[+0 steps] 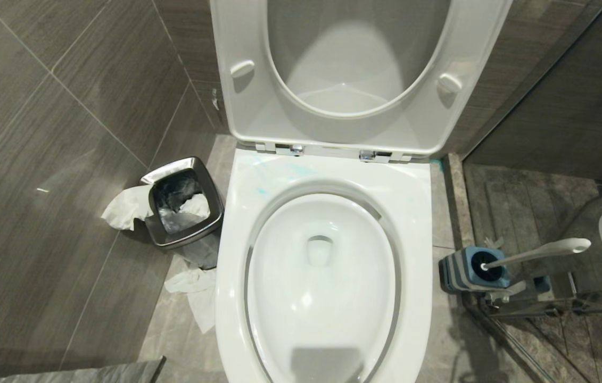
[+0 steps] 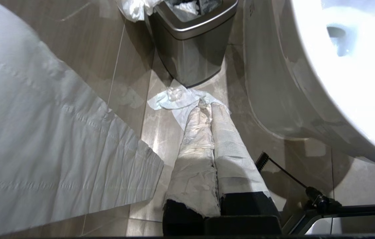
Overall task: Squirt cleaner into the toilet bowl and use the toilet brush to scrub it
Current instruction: Pour in the cleaning agent
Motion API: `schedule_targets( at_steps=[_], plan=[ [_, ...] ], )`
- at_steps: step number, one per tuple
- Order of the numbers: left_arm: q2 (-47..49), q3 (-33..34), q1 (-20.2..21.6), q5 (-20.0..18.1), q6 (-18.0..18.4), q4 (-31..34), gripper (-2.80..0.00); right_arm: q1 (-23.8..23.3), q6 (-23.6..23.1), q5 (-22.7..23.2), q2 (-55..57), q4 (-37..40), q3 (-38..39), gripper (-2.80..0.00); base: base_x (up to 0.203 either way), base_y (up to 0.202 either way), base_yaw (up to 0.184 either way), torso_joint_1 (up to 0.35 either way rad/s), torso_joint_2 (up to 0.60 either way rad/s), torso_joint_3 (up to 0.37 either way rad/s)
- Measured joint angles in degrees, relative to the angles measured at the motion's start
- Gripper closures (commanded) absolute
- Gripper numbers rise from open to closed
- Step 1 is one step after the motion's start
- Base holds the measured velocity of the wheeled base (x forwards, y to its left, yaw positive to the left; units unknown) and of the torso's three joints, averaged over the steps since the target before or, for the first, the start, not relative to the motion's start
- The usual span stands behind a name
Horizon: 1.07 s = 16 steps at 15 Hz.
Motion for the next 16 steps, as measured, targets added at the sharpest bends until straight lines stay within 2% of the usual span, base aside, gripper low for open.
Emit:
schedule_targets(
  at_steps=[7,13,16],
  plan=[
    [0.0,0.0,0.0,0.0,0.0,0.0,0.0,0.0,0.5,0.0,0.8,0.3,-0.1,0.0,0.0,0.0,0.0,0.004,0.0,0.191],
    [0.0,0.0,0.0,0.0,0.0,0.0,0.0,0.0,0.9,-0.5,2.0,0.4,-0.2,0.0,0.0,0.0,0.0,0.002,0.0,0.012],
    [0.0,0.0,0.0,0.0,0.1,-0.1,0.0,0.1,-1.9,-2.2,4.1,0.3,-0.4,0.0,0.0,0.0,0.0,0.0,0.0,0.0]
  ],
)
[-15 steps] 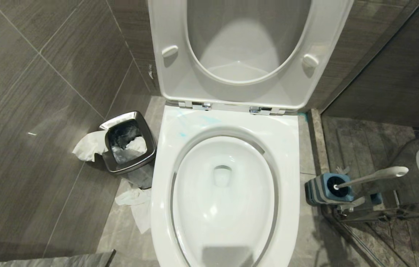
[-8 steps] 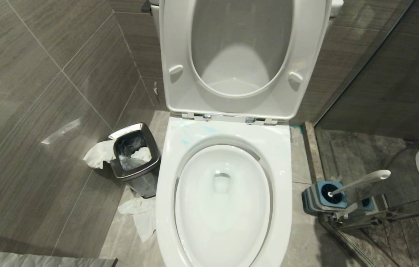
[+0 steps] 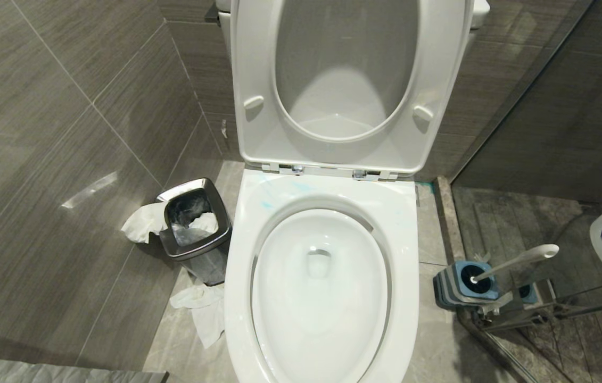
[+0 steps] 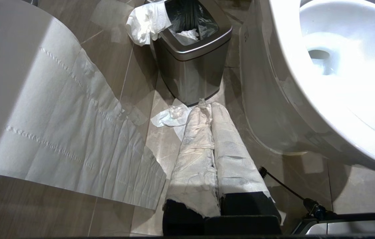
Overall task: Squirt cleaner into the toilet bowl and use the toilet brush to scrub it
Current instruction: Pour in the cleaning agent
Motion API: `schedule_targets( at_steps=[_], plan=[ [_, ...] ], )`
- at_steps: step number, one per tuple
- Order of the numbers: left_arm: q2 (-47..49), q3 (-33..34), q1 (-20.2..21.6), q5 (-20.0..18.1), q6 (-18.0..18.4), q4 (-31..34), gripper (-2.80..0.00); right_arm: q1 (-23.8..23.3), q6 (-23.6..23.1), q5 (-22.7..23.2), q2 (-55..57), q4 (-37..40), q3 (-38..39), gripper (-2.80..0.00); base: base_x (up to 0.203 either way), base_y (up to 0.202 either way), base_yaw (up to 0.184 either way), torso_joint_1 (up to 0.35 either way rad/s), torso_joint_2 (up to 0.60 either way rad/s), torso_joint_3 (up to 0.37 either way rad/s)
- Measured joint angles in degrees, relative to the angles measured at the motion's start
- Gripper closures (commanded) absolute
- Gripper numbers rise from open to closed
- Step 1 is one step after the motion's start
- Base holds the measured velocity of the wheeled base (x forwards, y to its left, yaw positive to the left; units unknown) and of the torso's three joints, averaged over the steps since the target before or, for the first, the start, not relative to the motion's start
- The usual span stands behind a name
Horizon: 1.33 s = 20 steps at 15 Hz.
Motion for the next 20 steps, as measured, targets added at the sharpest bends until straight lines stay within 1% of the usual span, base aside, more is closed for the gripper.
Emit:
schedule_targets(
  at_steps=[2,4,5,7,9,10,11,12,16,18,20],
  plan=[
    [0.0,0.0,0.0,0.0,0.0,0.0,0.0,1.5,-1.6,-1.8,1.9,-0.4,-0.3,0.0,0.0,0.0,0.0,0.0,0.0,0.0],
    [0.0,0.0,0.0,0.0,0.0,0.0,0.0,5.6,-1.8,-5.8,4.2,-1.8,-0.5,0.0,0.0,0.0,0.0,0.0,0.0,0.0],
    [0.0,0.0,0.0,0.0,0.0,0.0,0.0,8.8,-1.9,-8.6,5.5,-3.0,-0.6,0.0,0.0,0.0,0.0,0.0,0.0,0.0],
    [0.0,0.0,0.0,0.0,0.0,0.0,0.0,17.0,-2.2,-15.7,8.6,-6.6,-0.6,0.0,0.0,0.0,0.0,0.0,0.0,0.0],
    [0.0,0.0,0.0,0.0,0.0,0.0,0.0,25.1,-3.8,-23.8,11.5,-9.1,-0.6,0.0,0.0,0.0,0.0,0.0,0.0,0.0],
    [0.0,0.0,0.0,0.0,0.0,0.0,0.0,28.3,-5.0,-27.7,13.3,-9.8,-0.5,0.0,0.0,0.0,0.0,0.0,0.0,0.0],
    [0.0,0.0,0.0,0.0,0.0,0.0,0.0,30.3,-6.3,-30.3,14.8,-10.0,-0.5,0.0,0.0,0.0,0.0,0.0,0.0,0.0],
    [0.0,0.0,0.0,0.0,-0.1,0.0,0.0,31.9,-7.9,-31.9,16.2,-10.1,-0.5,0.0,0.0,0.0,0.0,0.0,0.0,0.0],
    [0.0,0.0,0.0,0.0,0.0,0.0,0.0,33.8,-13.6,-32.4,20.3,-10.3,-0.7,0.0,0.0,0.0,0.0,0.0,0.0,0.0],
    [0.0,0.0,0.0,0.0,0.0,0.0,0.0,35.7,-14.2,-33.2,22.5,-10.4,-1.8,0.0,0.0,0.0,0.0,0.0,0.0,0.0],
    [0.0,0.0,0.0,0.0,0.0,0.0,0.0,38.6,-14.2,-36.0,25.1,-10.6,-3.4,0.0,0.0,0.0,0.0,0.0,0.0,0.0]
  ],
)
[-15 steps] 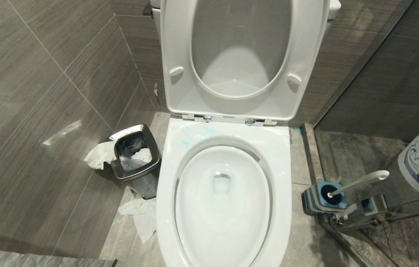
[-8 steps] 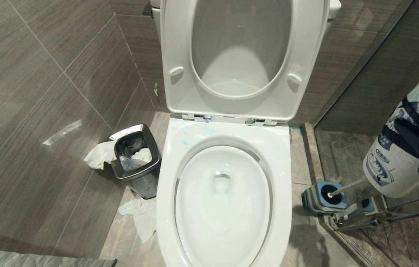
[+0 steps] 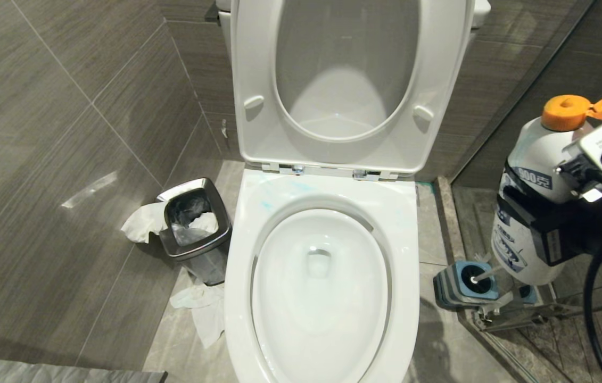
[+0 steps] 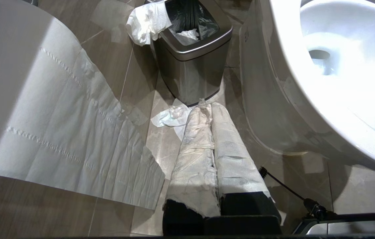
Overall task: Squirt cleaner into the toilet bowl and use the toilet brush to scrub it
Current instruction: Pour in the cleaning agent
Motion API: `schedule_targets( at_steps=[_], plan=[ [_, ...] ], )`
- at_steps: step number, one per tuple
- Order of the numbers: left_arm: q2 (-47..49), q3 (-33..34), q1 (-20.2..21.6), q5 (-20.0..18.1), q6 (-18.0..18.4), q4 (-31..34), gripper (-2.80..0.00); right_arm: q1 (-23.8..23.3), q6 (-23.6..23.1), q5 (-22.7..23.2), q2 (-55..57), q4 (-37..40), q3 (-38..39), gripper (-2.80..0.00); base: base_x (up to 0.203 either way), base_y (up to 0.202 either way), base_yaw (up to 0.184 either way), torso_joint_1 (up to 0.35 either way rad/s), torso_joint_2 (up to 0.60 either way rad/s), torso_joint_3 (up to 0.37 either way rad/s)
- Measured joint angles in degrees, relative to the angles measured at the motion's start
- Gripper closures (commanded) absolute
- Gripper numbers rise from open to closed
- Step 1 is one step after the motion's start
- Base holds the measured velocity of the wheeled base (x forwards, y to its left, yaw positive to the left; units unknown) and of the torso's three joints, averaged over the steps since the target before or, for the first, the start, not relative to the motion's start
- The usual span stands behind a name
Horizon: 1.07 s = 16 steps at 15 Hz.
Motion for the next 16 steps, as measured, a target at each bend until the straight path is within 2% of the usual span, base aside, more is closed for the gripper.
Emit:
schedule_targets(
  at_steps=[4,7,14,16],
  plan=[
    [0.0,0.0,0.0,0.0,0.0,0.0,0.0,5.1,-0.8,-5.3,7.1,-2.9,-4.4,0.0,0.0,0.0,0.0,0.0,0.0,0.0],
    [0.0,0.0,0.0,0.0,0.0,0.0,0.0,6.5,-5.0,-6.3,10.6,-3.0,-5.4,0.0,0.0,0.0,0.0,0.0,0.0,0.0],
    [0.0,0.0,0.0,0.0,0.0,0.0,0.0,6.7,-21.8,-7.2,13.4,-3.1,-6.7,0.0,0.0,0.0,0.0,0.0,0.0,0.0],
    [0.0,0.0,0.0,0.0,-0.1,0.0,0.0,6.7,-24.9,-7.3,15.0,-3.1,-8.5,0.0,0.0,0.0,0.0,0.0,0.0,0.0]
  ],
)
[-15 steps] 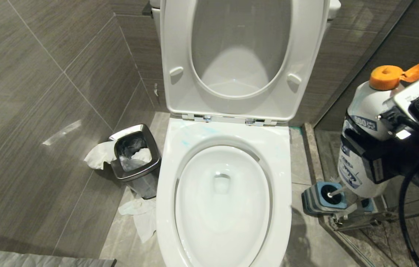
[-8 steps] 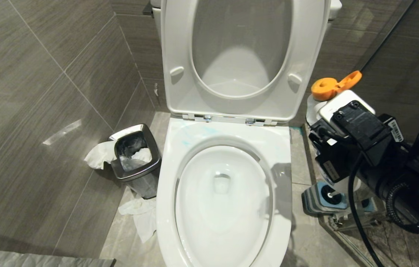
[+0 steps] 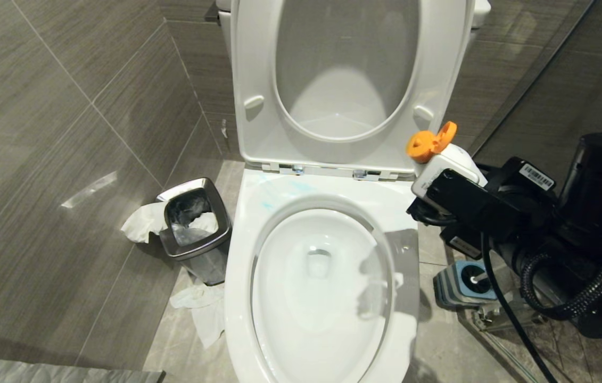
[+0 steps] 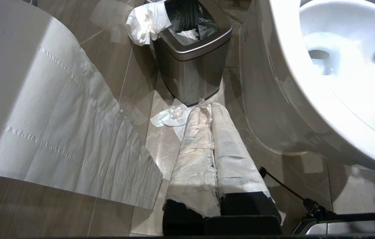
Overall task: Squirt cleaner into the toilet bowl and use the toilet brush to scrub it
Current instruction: Pour in the cleaning agent
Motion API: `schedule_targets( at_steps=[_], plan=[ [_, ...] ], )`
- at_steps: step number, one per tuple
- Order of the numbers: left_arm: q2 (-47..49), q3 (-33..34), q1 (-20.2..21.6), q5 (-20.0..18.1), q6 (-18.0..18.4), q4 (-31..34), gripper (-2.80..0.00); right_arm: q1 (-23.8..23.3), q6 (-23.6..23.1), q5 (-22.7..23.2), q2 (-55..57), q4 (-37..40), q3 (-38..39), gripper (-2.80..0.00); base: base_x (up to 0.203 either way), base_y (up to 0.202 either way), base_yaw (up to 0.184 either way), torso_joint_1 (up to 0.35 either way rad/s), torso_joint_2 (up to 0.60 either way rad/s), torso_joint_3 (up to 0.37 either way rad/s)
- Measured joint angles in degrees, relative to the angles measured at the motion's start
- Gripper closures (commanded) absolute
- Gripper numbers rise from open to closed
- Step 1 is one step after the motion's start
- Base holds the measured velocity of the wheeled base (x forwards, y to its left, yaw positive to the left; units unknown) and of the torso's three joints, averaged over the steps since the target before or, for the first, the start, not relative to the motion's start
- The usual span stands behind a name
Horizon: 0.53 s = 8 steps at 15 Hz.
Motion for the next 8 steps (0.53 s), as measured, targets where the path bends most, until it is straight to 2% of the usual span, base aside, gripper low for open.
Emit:
schedule_targets(
  at_steps=[8],
  plan=[
    [0.0,0.0,0.0,0.0,0.0,0.0,0.0,0.0,-17.1,-0.3,6.1,-0.1,-6.4,0.0,0.0,0.0,0.0,0.0,0.0,0.0]
  ],
)
